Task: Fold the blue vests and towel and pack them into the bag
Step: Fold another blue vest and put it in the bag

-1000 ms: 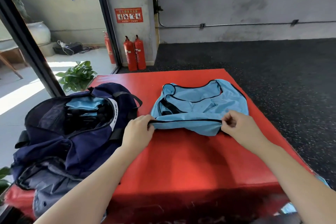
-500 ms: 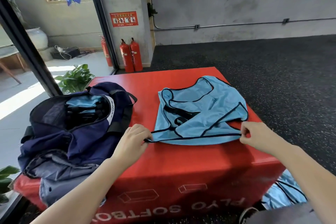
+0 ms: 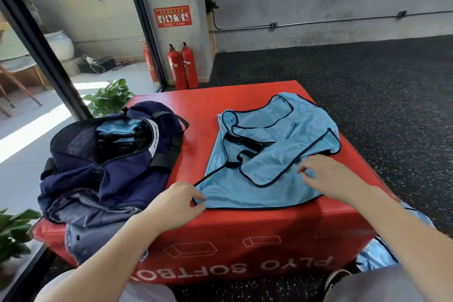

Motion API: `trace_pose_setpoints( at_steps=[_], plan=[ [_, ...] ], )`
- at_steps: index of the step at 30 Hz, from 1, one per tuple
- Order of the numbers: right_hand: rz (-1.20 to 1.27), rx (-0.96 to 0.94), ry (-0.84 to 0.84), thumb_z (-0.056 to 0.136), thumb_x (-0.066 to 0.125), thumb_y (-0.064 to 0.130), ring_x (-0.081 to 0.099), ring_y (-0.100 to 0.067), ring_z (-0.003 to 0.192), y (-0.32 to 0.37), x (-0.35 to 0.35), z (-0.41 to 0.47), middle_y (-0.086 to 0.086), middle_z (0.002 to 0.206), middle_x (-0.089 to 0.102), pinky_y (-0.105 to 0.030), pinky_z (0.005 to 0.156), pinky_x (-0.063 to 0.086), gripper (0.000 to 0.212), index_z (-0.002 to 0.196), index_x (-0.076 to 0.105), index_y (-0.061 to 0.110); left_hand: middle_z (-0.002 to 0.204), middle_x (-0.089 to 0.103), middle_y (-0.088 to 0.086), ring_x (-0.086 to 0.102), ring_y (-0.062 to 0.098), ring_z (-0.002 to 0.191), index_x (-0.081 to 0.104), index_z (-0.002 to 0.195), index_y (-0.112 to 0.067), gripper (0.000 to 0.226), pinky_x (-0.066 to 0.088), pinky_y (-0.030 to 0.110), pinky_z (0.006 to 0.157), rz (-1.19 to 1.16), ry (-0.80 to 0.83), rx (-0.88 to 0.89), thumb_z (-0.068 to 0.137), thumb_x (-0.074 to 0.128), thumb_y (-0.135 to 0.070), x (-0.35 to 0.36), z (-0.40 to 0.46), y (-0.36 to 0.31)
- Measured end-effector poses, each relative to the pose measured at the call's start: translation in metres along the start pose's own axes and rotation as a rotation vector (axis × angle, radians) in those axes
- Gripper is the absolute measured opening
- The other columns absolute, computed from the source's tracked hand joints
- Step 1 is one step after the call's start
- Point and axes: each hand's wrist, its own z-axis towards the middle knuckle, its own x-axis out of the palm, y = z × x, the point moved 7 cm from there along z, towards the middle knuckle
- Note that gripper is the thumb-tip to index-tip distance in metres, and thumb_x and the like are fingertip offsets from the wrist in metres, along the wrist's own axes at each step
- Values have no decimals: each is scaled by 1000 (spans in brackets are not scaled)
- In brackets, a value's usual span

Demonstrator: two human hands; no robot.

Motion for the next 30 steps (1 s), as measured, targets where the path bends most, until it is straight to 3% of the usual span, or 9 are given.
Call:
trace_pose_setpoints(
  at_steps=[4, 7, 10, 13, 16, 20, 25, 27, 30],
  plan=[
    [18, -141, 34, 97, 60, 23, 50, -4, 113, 34, 23, 21, 18, 116, 62, -19, 90, 37, 22, 117, 67, 29, 90, 75, -11, 66, 1, 82, 79, 106, -23, 20, 50, 18, 82, -117, -118, -130, 89, 69, -28, -8, 5, 1],
    [-61, -193, 85, 94, 58, 15, 47, -7, 121, 43, 39, 34, 17, 128, 58, -21, 97, 36, 37, 128, 63, 29, 74, 71, -17, 62, -15, 72, 80, 92, -23, 11, 40, 1, 68, -257, -190, -273, 87, 72, -18, -9, 4, 9],
    [-91, -167, 111, 94, 56, 15, 49, -9, 121, 37, 47, 45, 16, 130, 59, -26, 100, 40, 38, 128, 64, 29, 69, 74, -9, 66, -3, 58, 76, 87, -30, 16, 43, 6, 58, -336, -105, -372, 87, 69, -16, 3, -4, 17],
    [-86, -151, 118, 96, 58, 24, 55, -10, 117, 34, 45, 53, 14, 121, 63, -29, 97, 45, 28, 122, 69, 29, 89, 74, -16, 68, 6, 89, 74, 96, -38, 18, 54, 26, 77, -91, -83, -394, 86, 65, -27, 4, -8, 21],
    [-60, -129, 121, 96, 60, 31, 58, -10, 111, 31, 45, 58, 15, 114, 65, -30, 92, 48, 21, 114, 72, 31, 104, 70, -17, 63, 9, 103, 71, 110, -40, 23, 48, 27, 80, 10, -133, -293, 89, 63, -33, -6, 4, -4],
    [-14, -117, 134, 98, 59, 30, 59, -9, 104, 31, 46, 60, 14, 107, 64, -29, 89, 48, 16, 109, 71, 30, 116, 66, -14, 60, 8, 106, 70, 117, -32, 24, 47, 25, 86, -89, -111, -33, 96, 61, -33, -4, 40, -57],
    [295, -44, 59, 95, 66, 21, 63, -1, 88, 29, 38, 59, 15, 92, 69, -24, 81, 50, 8, 97, 70, 28, 126, 63, -7, 52, 12, 118, 61, 133, -26, 48, 47, 33, 98, -213, -121, 144, 89, 70, -44, 8, 79, -119],
    [423, -26, 15, 94, 69, 20, 65, 1, 85, 32, 31, 58, 14, 89, 71, -19, 78, 49, 7, 97, 72, 26, 125, 63, -3, 51, 17, 120, 54, 138, -27, 55, 46, 35, 95, -144, -132, 161, 87, 69, -42, 13, 91, -130],
    [567, 6, -20, 93, 71, 21, 66, 0, 84, 35, 20, 59, 12, 87, 73, -17, 77, 50, 6, 98, 74, 24, 112, 68, 3, 57, 24, 109, 55, 135, -23, 48, 45, 38, 92, -87, -189, 166, 89, 66, -30, 16, 102, -128]
  ],
)
